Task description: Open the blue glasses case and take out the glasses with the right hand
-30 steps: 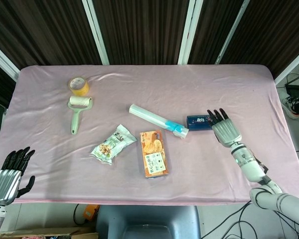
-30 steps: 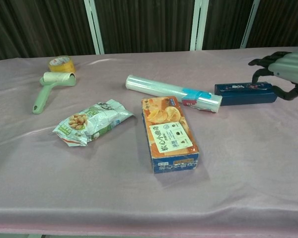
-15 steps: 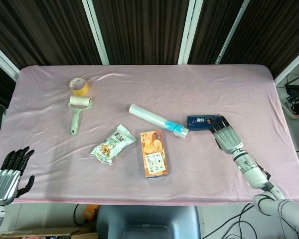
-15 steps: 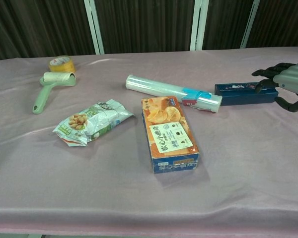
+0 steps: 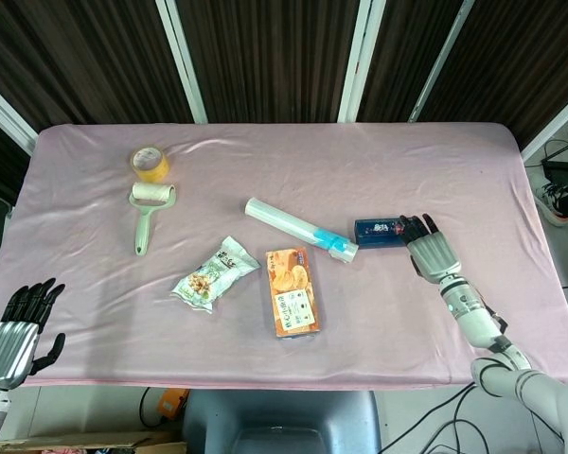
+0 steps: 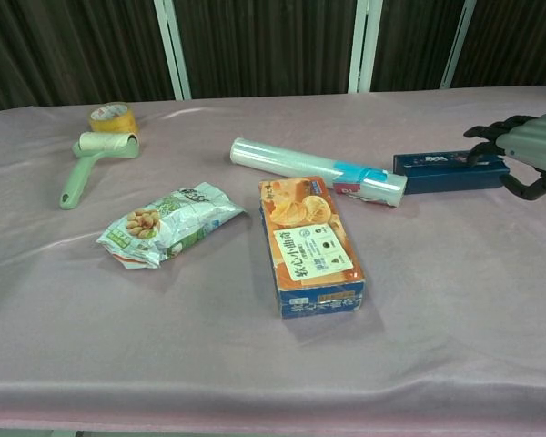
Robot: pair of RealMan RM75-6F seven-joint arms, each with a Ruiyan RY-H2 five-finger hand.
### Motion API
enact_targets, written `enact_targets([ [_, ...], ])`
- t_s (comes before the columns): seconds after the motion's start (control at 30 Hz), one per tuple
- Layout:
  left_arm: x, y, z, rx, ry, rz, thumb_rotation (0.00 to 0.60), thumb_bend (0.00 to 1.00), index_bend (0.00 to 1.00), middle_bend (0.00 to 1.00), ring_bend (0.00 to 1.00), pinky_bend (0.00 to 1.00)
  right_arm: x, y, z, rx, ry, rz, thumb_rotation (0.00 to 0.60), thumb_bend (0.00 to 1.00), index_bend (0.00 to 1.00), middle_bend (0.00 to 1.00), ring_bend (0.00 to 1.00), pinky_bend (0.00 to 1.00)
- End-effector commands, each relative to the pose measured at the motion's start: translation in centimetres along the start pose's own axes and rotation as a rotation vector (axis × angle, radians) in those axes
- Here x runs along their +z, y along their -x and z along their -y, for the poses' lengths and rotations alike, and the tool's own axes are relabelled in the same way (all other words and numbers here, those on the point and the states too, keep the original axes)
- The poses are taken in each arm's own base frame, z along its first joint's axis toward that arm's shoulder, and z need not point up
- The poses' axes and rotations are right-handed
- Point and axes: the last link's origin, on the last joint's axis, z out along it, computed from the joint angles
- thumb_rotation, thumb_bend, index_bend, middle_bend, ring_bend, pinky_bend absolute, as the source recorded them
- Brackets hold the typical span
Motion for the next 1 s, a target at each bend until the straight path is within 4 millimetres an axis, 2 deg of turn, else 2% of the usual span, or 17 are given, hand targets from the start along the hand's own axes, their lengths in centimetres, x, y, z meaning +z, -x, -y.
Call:
enact_targets([
  [0.03,0.0,0.0,0.0,0.000,0.000,0.000,0.600,0.43,0.00,0.00,0.00,0.03,0.2,0.0,-0.1,0.002,0.008,0.002,0.600,0.75,0.34,0.00,0.00,0.00],
  [0.37,0.1,0.1,0.0,0.005,-0.002,0.001,0.600,0.43,0.00,0.00,0.00,0.03,2.0,-1.1,-0.5,0.011,0.056,0.004,0.600,0.75,0.32,0.00,0.00,0.00],
  [0.77,0.3,0.2,0.0,0.008,-0.011,0.005,0.600,0.43,0.00,0.00,0.00,0.03,7.0,-3.4,0.4,-0.009,0.148,0.052,0.600,0.75,0.28,0.00,0.00,0.00],
  [1.0,0.2,0.1,0.1,0.005,-0.015,-0.001,0.600,0.43,0.00,0.00,0.00,0.03,8.7,-4.4,1.3,-0.008,0.182,0.059,0.600,0.75,0.26,0.00,0.00,0.00],
])
